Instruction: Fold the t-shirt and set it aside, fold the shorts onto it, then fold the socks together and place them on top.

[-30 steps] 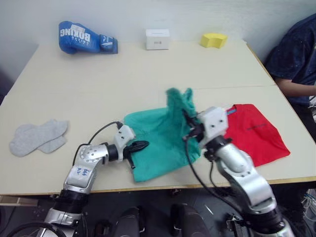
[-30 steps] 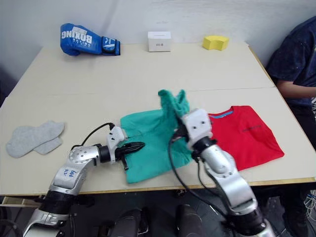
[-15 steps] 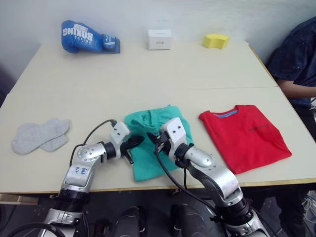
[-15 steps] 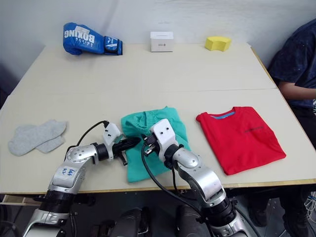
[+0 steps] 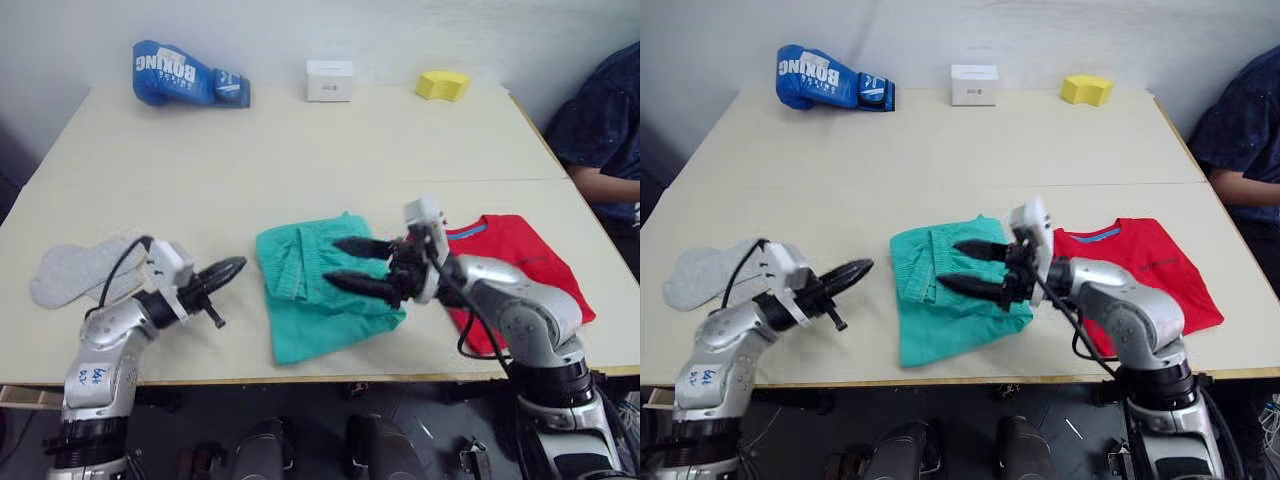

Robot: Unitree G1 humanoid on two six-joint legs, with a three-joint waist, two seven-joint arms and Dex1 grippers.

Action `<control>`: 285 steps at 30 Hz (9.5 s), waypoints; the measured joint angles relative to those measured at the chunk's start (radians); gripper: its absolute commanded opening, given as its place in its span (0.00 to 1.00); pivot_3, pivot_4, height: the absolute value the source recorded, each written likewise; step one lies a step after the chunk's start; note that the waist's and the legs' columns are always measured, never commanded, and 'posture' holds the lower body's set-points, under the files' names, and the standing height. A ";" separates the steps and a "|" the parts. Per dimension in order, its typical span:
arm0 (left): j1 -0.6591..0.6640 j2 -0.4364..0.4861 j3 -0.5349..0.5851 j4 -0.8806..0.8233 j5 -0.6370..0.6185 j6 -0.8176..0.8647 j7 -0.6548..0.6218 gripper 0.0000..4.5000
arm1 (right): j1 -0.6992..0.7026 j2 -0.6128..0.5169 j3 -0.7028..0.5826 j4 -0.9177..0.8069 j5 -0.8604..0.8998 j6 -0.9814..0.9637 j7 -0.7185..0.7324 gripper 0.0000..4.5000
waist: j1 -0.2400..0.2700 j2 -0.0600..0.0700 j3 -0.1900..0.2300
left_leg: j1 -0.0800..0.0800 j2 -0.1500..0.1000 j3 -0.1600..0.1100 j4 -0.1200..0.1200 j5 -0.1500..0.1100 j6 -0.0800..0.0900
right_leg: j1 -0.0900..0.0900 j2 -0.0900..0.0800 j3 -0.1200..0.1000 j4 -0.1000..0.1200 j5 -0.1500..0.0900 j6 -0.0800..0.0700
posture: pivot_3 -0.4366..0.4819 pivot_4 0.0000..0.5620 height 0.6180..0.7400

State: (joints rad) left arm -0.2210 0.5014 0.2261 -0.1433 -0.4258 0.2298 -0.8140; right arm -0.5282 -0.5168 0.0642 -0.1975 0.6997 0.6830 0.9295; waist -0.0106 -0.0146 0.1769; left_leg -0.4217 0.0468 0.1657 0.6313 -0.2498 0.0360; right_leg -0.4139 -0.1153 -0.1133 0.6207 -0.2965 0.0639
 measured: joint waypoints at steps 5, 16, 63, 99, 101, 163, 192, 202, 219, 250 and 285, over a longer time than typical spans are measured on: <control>-0.169 -0.030 -0.145 0.028 0.027 0.003 -0.031 0.00 | -0.111 0.008 0.097 0.352 -0.266 -0.391 0.165 0.20 | 0.001 0.000 0.000 | 0.001 0.000 0.008 0.000 0.005 0.002 | -0.001 0.003 0.000 0.000 0.001 0.003 | 0.48 0.27 1.00; -0.193 -0.120 -0.369 0.348 0.273 -0.156 0.020 0.00 | -0.321 0.201 0.138 1.050 -0.509 -0.920 0.282 0.01 | -0.023 0.000 0.000 | 0.002 0.002 0.010 0.004 0.007 0.001 | -0.002 0.004 0.000 0.006 0.002 0.005 | 0.48 0.27 1.00; -0.241 -0.128 -0.311 0.464 0.291 -0.187 0.036 0.00 | -0.143 -0.113 -0.052 0.417 -0.118 0.444 0.142 0.91 | -0.018 0.002 0.000 | 0.013 0.002 0.008 -0.002 -0.001 -0.002 | 0.004 0.000 0.007 0.006 -0.003 -0.003 | 0.48 0.27 1.00; -0.105 -0.027 -0.276 0.107 0.113 -0.058 -0.144 0.16 | -0.344 -0.141 -0.311 0.331 0.134 0.917 -0.056 0.00 | -0.016 0.002 0.001 | -0.003 0.001 0.008 -0.001 0.003 0.003 | -0.009 0.001 0.006 0.006 -0.002 -0.002 | 0.48 0.27 1.00; -0.063 0.010 -0.235 0.009 0.023 0.021 -0.163 0.31 | -0.316 -0.289 -0.313 0.319 0.160 0.909 0.016 0.00 | -0.014 0.002 0.001 | -0.004 0.001 0.008 -0.001 0.002 0.004 | -0.009 0.001 0.006 0.004 -0.002 -0.002 | 0.48 0.27 1.00; 0.634 0.169 0.634 0.120 -0.155 0.145 0.047 1.00 | 0.541 -0.087 -0.225 -0.132 -0.296 -0.744 -0.005 1.00 | 0.021 0.007 0.023 | 0.000 -0.052 -0.073 -0.018 0.023 0.012 | 0.040 -0.046 -0.062 -0.001 -0.018 0.028 | 0.48 0.27 1.00; 0.090 0.462 0.033 0.183 0.042 0.390 0.200 0.96 | 0.475 -0.050 -0.114 -0.059 -0.285 -0.836 0.077 1.00 | -0.017 -0.004 0.024 | 0.000 -0.032 -0.082 -0.017 0.022 -0.020 | 0.075 0.007 0.036 0.027 -0.097 0.030 | 0.48 0.27 1.00; -0.084 0.412 -0.079 0.409 0.128 0.213 0.044 0.30 | 0.558 -0.050 -0.116 -0.104 -0.317 -0.838 0.019 1.00 | -0.013 -0.004 0.024 | 0.009 -0.031 -0.081 -0.019 0.028 -0.022 | 0.075 0.002 0.036 0.035 -0.091 0.031 | 0.48 0.27 1.00; -0.211 0.127 -0.429 -0.139 0.011 0.542 -0.016 0.00 | 0.628 -0.155 -0.259 -0.010 -0.362 -0.930 0.031 1.00 | 0.002 -0.005 0.024 | 0.013 -0.031 -0.074 -0.019 0.034 -0.021 | 0.076 0.003 0.040 0.037 -0.091 0.032 | 0.48 0.27 1.00; -0.402 0.236 -0.269 0.415 0.090 0.366 -0.172 0.57 | 0.260 0.053 0.273 0.156 -0.783 -0.894 -0.151 0.91 | 0.006 -0.008 0.026 | 0.008 -0.031 -0.074 -0.018 0.033 -0.021 | 0.071 0.003 0.039 0.038 -0.091 0.031 | 0.48 0.27 1.00; -0.091 0.197 -0.160 -0.044 0.006 0.662 0.036 0.55 | 0.005 -0.023 0.199 0.699 -0.716 -1.296 -0.039 0.62 | -0.019 -0.010 0.027 | 0.013 -0.031 -0.074 -0.018 0.035 -0.022 | 0.075 0.002 0.040 0.039 -0.091 0.031 | 0.48 0.27 1.00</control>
State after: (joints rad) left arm -0.3119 0.6985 0.0662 -0.1873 -0.4200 0.8918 -0.7776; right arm -0.5229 -0.5400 0.2632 0.5014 -0.0168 -0.6129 0.8901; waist -0.0294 -0.0246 0.2037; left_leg -0.4088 0.0161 0.0913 0.6129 -0.2152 0.0142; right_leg -0.3391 -0.1131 -0.0738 0.6601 -0.3873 0.0952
